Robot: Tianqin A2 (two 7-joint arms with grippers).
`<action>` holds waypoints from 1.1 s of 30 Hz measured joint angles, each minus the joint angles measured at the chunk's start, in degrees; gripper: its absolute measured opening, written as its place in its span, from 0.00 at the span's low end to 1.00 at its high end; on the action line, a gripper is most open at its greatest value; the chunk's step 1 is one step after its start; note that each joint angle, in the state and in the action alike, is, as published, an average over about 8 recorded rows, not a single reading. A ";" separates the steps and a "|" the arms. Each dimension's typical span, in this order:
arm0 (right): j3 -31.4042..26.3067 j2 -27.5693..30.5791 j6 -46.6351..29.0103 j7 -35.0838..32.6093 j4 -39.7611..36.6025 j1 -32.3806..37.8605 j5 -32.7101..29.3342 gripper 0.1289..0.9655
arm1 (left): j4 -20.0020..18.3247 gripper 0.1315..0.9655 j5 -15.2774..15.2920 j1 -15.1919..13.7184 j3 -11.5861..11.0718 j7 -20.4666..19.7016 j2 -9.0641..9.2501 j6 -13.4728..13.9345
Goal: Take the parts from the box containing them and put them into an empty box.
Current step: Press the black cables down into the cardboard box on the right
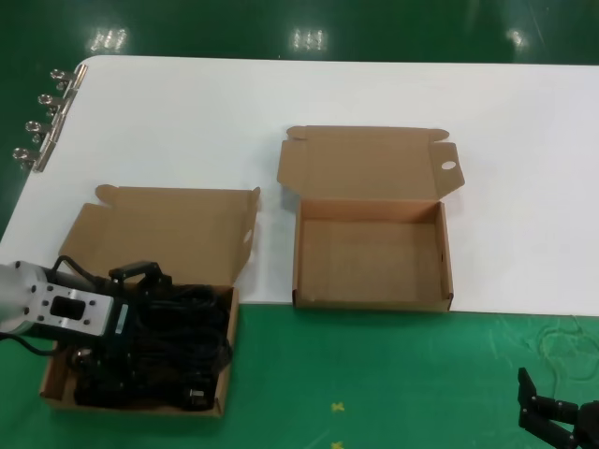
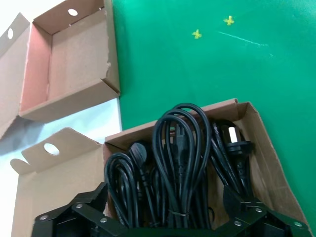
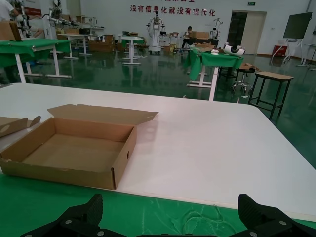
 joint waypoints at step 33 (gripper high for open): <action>0.00 0.00 0.00 0.00 0.00 0.00 0.00 1.00 | 6.45 0.19 0.88 -1.71 -1.50 2.12 -0.89 -0.11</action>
